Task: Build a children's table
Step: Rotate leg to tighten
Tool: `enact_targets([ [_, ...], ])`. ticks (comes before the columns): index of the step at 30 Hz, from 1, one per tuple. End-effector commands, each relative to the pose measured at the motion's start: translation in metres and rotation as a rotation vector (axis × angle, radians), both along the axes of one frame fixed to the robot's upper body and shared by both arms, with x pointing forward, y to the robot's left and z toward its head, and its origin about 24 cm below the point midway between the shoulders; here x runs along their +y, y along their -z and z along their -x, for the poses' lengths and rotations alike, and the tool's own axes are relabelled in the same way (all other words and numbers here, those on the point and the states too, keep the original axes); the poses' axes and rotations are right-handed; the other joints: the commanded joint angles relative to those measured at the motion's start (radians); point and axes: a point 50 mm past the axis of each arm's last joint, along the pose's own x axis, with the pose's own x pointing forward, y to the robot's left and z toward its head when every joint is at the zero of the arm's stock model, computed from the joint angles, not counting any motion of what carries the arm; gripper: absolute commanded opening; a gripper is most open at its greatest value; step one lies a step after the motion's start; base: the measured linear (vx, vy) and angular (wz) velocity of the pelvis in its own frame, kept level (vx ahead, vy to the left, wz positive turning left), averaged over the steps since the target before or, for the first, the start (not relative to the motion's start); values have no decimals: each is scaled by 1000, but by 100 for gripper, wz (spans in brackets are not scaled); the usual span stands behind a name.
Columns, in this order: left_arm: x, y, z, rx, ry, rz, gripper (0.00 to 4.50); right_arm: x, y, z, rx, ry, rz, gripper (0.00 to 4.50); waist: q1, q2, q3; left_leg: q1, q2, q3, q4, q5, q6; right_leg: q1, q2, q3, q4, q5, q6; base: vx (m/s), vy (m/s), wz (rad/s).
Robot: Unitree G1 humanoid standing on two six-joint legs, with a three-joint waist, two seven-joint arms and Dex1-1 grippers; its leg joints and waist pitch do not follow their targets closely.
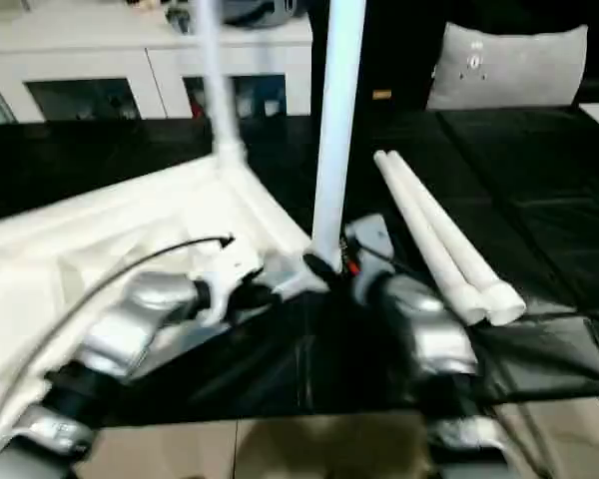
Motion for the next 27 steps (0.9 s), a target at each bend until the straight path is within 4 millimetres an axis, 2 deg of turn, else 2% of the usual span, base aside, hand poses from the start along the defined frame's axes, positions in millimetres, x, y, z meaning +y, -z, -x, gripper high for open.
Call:
enact_targets([
  [1,-36,-17,3,-67,108,52,0,30,16,7,84,-58,-26,304,6,-9,-58,2,36,-15,-76,-211,52,42,-71,37,-90,-357,-173,0,0,0],
  [2,-38,-18,2,-77,93,38,0,32,16,6,74,-44,-26,325,9,-3,-58,2,37,-16,-76,-208,52,43,-71,37,-87,-343,-177,0,0,0],
  [4,-36,-19,0,-73,51,24,0,29,13,7,57,-20,-58,339,11,-7,-61,2,38,-13,-74,-193,59,45,-71,39,-81,-263,-198,0,0,0],
  [5,-33,-19,0,-73,52,16,0,26,11,8,45,-27,-65,345,13,-7,-61,1,38,-14,-74,-188,63,47,-72,39,-80,-255,-200,0,0,0],
  [6,-32,-18,0,-74,53,12,0,24,11,8,40,-30,-67,360,13,-2,-61,-1,38,-14,-74,-179,68,48,-71,38,-80,-236,-203,0,0,0],
  [7,-27,-16,0,-84,65,-6,0,18,8,10,13,-57,-68,384,14,-4,-62,-2,38,-14,-74,-179,71,50,-71,37,-78,-222,-207,0,0,0],
  [10,-16,-11,-1,-102,96,-44,0,1,2,14,-35,-112,-72,391,18,-2,-65,-4,37,-15,-70,-159,90,55,-71,36,-74,-173,-217,0,0,0],
  [13,-13,-9,-1,-103,115,-56,0,-4,0,15,-46,-127,-65,423,20,-3,-62,-3,39,-13,-70,-171,96,53,-72,35,-76,-191,-222,0,0,0],
  [16,1,-4,0,-95,180,-93,0,-24,-7,19,-84,-208,-24,442,21,1,-61,-1,39,-14,-71,-192,84,53,-72,34,-80,-237,-212,0,0,0],
  [19,13,-3,-1,-86,215,-96,0,-42,-14,24,-101,-315,19,442,25,-1,-61,-1,40,-15,-71,-196,92,55,-71,33,-78,-223,-214,0,0,0],
  [22,16,-2,0,-81,232,-96,0,-45,-16,27,-99,-359,30,442,27,-1,-63,-3,40,-14,-69,-178,99,57,-72,33,-73,-197,-222,0,0,0],
  [23,18,-2,1,-82,255,-95,0,-47,-17,29,-93,-397,38,442,28,2,-62,-2,42,-14,-69,-172,101,54,-72,33,-74,-191,-228,0,0,0],
  [25,23,0,3,-76,311,-109,0,-52,-19,34,-72,-492,53,442,31,-2,-63,-3,41,-14,-68,-172,107,57,-72,31,-73,-195,-230,0,0,0],
  [27,26,0,7,-70,384,-103,0,-54,-21,37,-57,-556,67,442,35,-1,-62,-2,41,-14,-67,-175,110,56,-73,31,-75,-211,-229,0,0,0],
])
